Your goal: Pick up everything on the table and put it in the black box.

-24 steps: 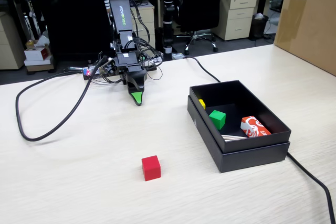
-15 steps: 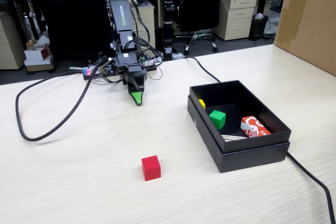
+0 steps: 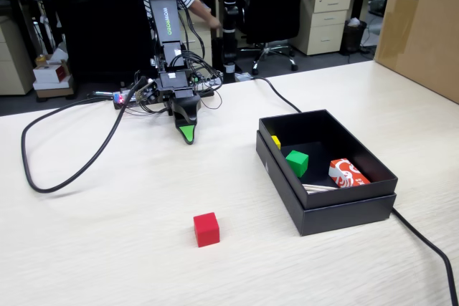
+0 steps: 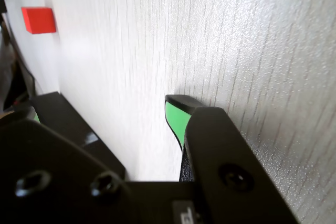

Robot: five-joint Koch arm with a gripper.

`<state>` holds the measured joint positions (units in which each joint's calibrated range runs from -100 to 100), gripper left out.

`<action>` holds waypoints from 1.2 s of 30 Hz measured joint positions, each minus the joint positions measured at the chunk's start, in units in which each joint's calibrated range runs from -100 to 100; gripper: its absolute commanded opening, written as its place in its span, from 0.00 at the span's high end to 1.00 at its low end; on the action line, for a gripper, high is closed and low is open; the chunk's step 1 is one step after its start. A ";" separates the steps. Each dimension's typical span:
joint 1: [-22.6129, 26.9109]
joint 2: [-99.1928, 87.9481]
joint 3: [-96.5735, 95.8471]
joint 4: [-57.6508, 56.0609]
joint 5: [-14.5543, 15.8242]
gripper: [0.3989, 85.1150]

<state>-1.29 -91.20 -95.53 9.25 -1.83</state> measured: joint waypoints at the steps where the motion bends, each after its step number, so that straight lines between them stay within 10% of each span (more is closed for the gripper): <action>1: 0.05 0.00 0.00 0.00 0.00 0.43; 28: 0.54 -2.20 0.09 -0.62 -0.05 0.43; 36: 0.54 3.50 23.09 -33.29 2.74 0.43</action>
<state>-0.76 -87.70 -72.43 -24.04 0.90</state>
